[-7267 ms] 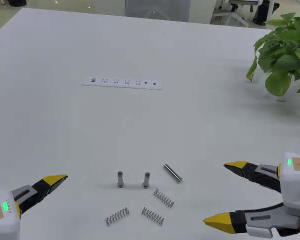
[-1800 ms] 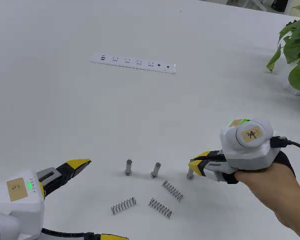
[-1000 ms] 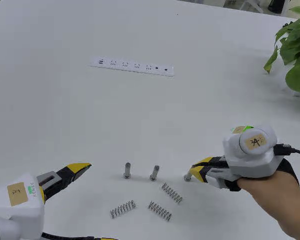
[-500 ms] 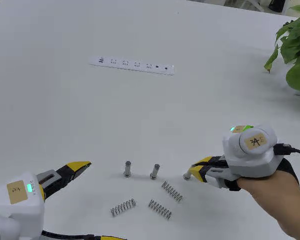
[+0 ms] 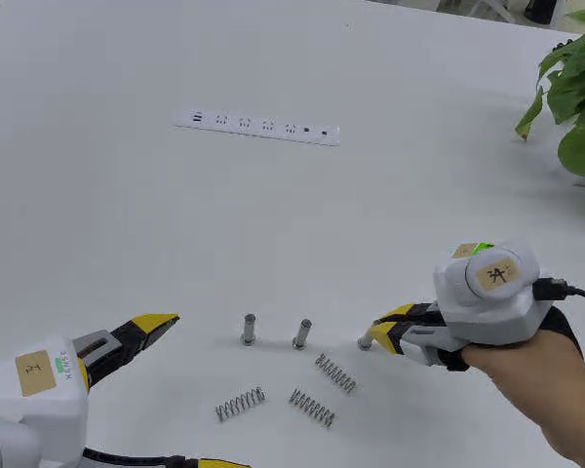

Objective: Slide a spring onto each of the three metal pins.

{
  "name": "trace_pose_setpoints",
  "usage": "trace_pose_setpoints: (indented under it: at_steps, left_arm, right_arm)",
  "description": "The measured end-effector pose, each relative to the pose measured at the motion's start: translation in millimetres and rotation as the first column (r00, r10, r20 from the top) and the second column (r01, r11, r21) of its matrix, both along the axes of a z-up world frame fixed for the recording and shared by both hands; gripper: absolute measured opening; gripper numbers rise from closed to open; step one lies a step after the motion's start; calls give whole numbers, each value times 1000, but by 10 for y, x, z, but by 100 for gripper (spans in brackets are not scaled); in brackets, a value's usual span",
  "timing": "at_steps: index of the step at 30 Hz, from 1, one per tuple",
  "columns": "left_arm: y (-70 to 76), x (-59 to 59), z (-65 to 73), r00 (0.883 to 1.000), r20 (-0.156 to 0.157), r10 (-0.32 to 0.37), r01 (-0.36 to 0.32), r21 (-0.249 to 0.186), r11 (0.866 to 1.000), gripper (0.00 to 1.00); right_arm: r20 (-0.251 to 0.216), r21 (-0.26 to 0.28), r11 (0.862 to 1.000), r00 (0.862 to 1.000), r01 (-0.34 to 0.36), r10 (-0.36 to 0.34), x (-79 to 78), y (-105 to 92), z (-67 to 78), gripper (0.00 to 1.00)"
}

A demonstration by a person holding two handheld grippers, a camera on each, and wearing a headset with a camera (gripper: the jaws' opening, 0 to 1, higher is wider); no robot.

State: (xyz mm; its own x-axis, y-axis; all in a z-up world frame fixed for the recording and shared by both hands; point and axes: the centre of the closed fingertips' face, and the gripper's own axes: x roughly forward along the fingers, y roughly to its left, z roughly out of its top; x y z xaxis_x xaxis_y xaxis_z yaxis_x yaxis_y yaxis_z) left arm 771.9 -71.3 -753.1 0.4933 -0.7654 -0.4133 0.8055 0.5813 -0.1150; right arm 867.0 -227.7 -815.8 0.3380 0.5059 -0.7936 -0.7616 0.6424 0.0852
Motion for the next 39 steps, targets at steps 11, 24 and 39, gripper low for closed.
trace_pose_setpoints:
  at_steps: [11, 24, 39]
  left_arm:
    - [21, 8, -23, 1000, 0, 2, -2, -2, 1000, 97]
    - [14, 9, -14, 1000, 4, -1, 1, -1, 1000, 97]
    - [-11, -1, 10, 1000, 9, -15, 15, 8, 1000, 97]
  right_arm:
    - [4, 1, 1000, 1000, -7, 7, 4, 11, 27, 10]
    - [7, 3, 1000, 1000, -11, 11, 4, -5, 23, 11]
    - [19, 13, 1000, 1000, -10, 10, -21, -10, 96, 18]
